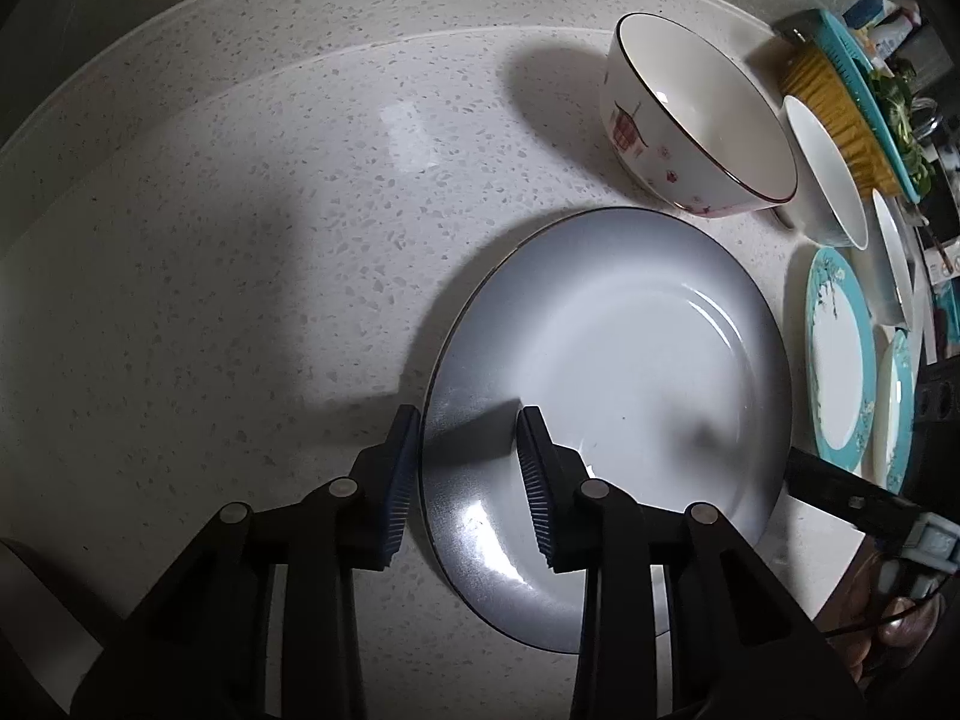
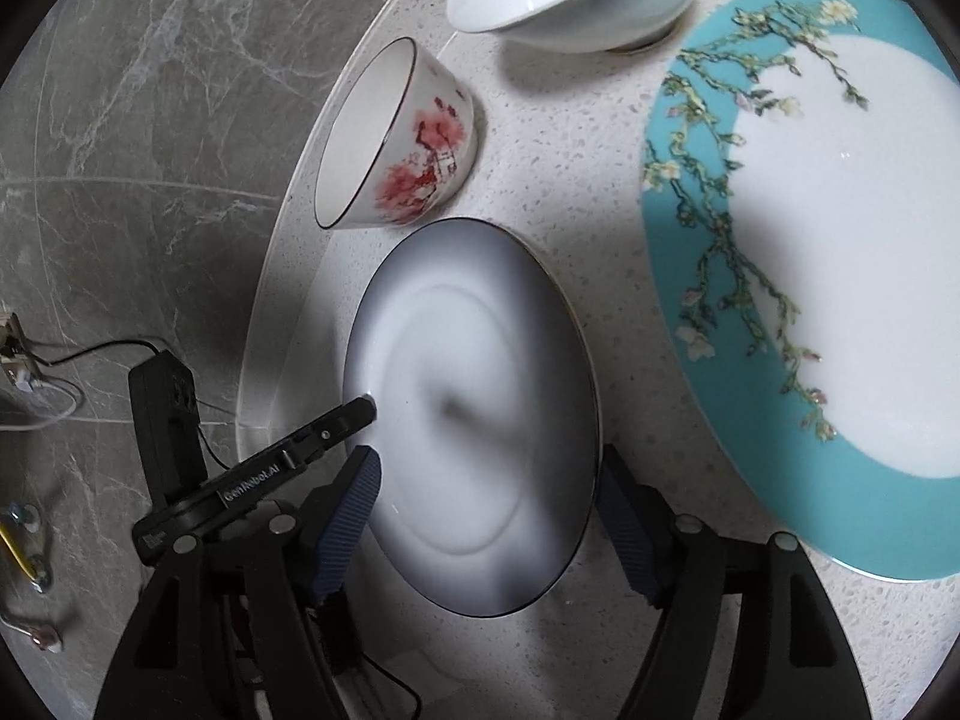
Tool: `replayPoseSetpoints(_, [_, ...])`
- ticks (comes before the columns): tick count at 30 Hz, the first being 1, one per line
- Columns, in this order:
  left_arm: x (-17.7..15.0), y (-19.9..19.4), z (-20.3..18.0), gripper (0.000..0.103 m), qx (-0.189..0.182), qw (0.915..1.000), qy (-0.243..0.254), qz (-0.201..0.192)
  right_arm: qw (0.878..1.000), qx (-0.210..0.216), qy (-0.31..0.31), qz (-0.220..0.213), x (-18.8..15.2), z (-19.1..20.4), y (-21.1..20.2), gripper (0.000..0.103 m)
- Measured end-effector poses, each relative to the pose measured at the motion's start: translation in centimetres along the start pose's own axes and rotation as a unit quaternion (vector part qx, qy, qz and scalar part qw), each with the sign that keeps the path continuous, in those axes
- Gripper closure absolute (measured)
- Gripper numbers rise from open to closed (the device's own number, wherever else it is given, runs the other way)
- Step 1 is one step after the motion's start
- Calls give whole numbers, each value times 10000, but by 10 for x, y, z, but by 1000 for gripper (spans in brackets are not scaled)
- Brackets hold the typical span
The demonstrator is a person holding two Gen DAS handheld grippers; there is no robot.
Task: Organize plates and bowls
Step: 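Close both grippers on the grey-rimmed plate's rim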
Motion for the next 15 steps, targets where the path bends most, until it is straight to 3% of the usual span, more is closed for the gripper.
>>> replayPoseSetpoints(2, [-2,-2,8,72,13,10000,-26,-22,9994,-336,-103,-51,0,1,0,56])
replayPoseSetpoints(3, [-2,-2,9,72,28,10000,-50,-42,9992,-381,-16,-71,1,-3,-1,62])
replayPoseSetpoints(4, [-3,-2,11,72,23,10000,-63,-50,9990,-428,65,-82,2,-9,-2,78])
replayPoseSetpoints(5, [-3,-2,11,72,14,10000,-65,-56,9990,-420,127,-94,3,-12,-2,85])
replayPoseSetpoints(15, [-9,-5,17,74,-4,9998,-146,-124,9982,-548,55,-222,3,-11,-2,85])
Point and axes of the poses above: each gripper's, at about its wrist camera, not at the fingertips, and y roughly the way its jaws point, z to its left, x to its top, the point moved 1 cm from there along y, roughly the way its jaws point, and after that the axes turned 11 degrees about z, right-handed, at the moved point
